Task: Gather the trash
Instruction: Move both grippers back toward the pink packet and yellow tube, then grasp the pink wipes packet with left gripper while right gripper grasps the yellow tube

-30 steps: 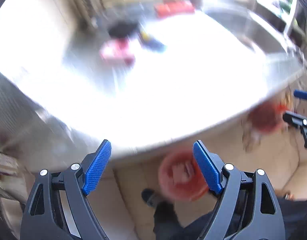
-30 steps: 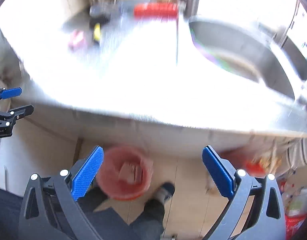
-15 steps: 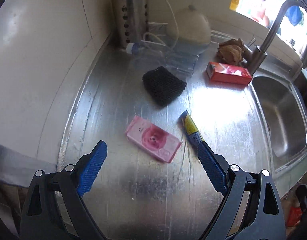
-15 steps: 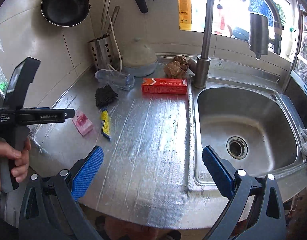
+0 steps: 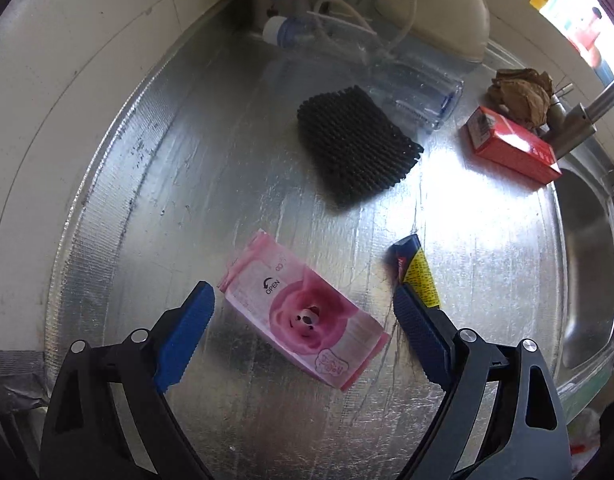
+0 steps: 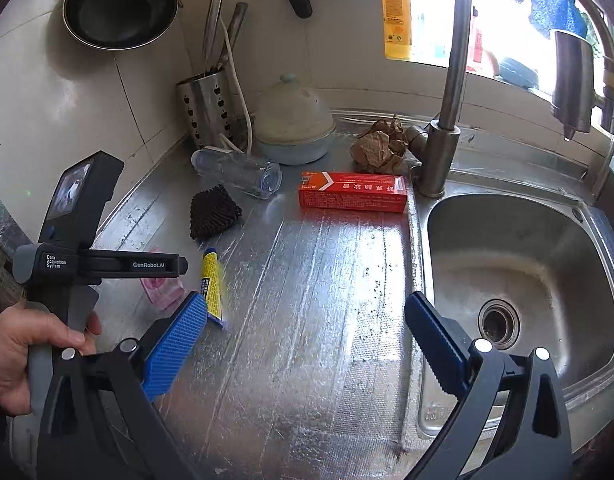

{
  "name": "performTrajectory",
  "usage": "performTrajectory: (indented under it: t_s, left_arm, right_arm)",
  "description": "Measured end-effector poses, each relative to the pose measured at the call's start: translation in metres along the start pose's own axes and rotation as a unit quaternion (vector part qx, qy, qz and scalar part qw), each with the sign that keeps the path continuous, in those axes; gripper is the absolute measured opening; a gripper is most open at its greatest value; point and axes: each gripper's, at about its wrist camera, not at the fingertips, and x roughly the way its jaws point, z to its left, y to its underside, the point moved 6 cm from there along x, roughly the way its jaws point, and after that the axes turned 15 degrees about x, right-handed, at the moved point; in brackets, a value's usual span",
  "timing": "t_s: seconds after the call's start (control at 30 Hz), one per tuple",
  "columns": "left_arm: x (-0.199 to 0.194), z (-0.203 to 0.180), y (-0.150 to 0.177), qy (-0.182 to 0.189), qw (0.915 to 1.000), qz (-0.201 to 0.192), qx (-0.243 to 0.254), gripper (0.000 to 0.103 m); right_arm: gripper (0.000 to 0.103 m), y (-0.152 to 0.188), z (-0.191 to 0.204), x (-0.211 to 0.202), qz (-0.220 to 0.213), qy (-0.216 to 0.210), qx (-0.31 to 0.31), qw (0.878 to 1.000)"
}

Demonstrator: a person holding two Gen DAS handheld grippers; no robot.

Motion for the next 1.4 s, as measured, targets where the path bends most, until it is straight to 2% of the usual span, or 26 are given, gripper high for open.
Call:
performTrajectory:
  t_s: [0.17,0.3,0.5,0.6,0.67,0.8,1.17,1.23,1.33,1.4]
  left_arm:
    - [0.012,0.004,0.005,0.009,0.9998,0.017,-0.005,0.081]
    - [0.013,0.006,0.005,-0.001,0.9998,0.018,0.007,0.078]
    - [0.010,0.009,0.007,-0.018,0.9990,0.015,0.037,0.062]
    - [0.006,0.011,0.011,-0.018,0.9985,0.016,0.049,0.059]
    - [0.004,0.014,0.014,-0.016,0.9983,0.015,0.054,0.057]
    - [0.001,0.020,0.020,-0.015,0.9980,0.014,0.060,0.057]
    - [-0.005,0.037,0.029,-0.010,0.9977,0.010,0.067,0.056]
    - [-0.002,0.033,0.028,-0.011,0.9973,0.008,0.071,0.057]
    - [-0.002,0.031,0.028,-0.007,0.9975,0.002,0.070,0.056]
    - [-0.002,0.030,0.028,-0.007,0.9973,-0.002,0.073,0.054]
  right_arm:
    - [0.098,-0.001,0.008,0.012,0.007,-0.006,-0.004,1.000]
    - [0.098,0.001,0.016,0.025,0.018,-0.008,-0.013,1.000]
    - [0.098,0.008,0.036,0.061,0.052,-0.013,-0.038,0.998]
    - [0.097,0.012,0.051,0.083,0.071,-0.017,-0.054,0.996]
    - [0.096,0.015,0.060,0.097,0.086,-0.019,-0.064,0.994]
    - [0.086,0.020,0.072,0.123,0.119,-0.020,-0.071,0.990]
    - [0.083,0.032,0.076,0.152,0.142,0.021,-0.095,0.985]
    - [0.080,0.032,0.077,0.151,0.142,0.019,-0.099,0.985]
    - [0.062,0.034,0.086,0.146,0.139,0.013,-0.113,0.984]
    - [0.039,0.038,0.092,0.142,0.141,0.007,-0.120,0.983]
